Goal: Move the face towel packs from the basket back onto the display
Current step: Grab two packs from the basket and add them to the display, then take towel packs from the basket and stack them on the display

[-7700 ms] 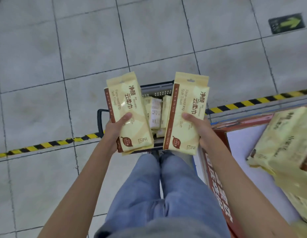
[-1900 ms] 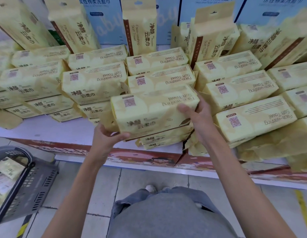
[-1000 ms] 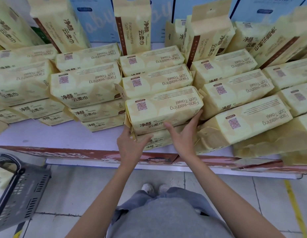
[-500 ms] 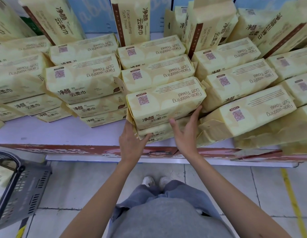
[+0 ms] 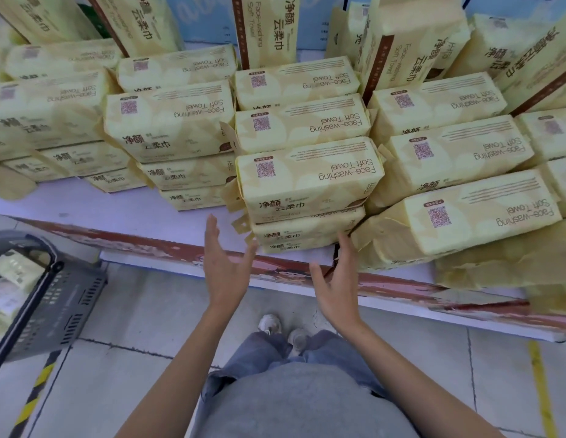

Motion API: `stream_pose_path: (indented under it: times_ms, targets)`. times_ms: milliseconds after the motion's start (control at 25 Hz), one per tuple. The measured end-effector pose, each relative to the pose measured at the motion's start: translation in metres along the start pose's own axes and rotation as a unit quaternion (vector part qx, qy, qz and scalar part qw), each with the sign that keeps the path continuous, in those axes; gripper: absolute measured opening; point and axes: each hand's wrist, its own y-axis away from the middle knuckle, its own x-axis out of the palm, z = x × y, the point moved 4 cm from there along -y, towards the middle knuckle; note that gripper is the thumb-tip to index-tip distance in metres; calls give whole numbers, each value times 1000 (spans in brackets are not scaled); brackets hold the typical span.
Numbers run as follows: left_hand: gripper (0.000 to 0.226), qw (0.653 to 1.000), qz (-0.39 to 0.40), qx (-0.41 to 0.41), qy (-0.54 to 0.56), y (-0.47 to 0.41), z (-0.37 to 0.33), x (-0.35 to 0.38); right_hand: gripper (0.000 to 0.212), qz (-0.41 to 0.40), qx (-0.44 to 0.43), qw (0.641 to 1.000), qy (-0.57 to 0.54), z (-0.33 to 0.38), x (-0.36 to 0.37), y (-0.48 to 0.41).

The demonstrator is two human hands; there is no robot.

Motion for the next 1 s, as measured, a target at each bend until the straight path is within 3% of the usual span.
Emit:
stream_pose_path:
  times_ms: [160, 240, 320, 480, 680, 800, 920, 1000]
  targets:
    - [49, 980, 69, -184, 32, 45, 51, -9, 46, 217, 74, 972, 53, -40, 9, 13]
    - [43, 956, 92, -272, 60, 78, 71, -16, 45, 279, 129, 948, 78, -52, 15, 17]
    - [43, 937, 48, -334, 95, 117, 85, -32, 45, 331, 149, 926, 107, -59, 31, 23]
    - [39, 886, -105, -420, 163, 195, 116, -73, 46, 447, 105, 874, 162, -44, 83, 46]
    - [37, 781, -269, -510, 240, 271, 160, -119, 47, 564, 26, 800, 204, 6, 171, 85]
    - [35, 733, -318, -536, 271, 278, 183, -151, 45, 596, -9, 771, 224, 39, 234, 103]
    - [37, 717, -341, -533, 293, 253, 211, -207, 42, 612, -32, 753, 240, 73, 304, 120]
    - [36, 728, -342, -518, 289, 223, 223, -254, 40, 608, -39, 757, 238, 98, 342, 125]
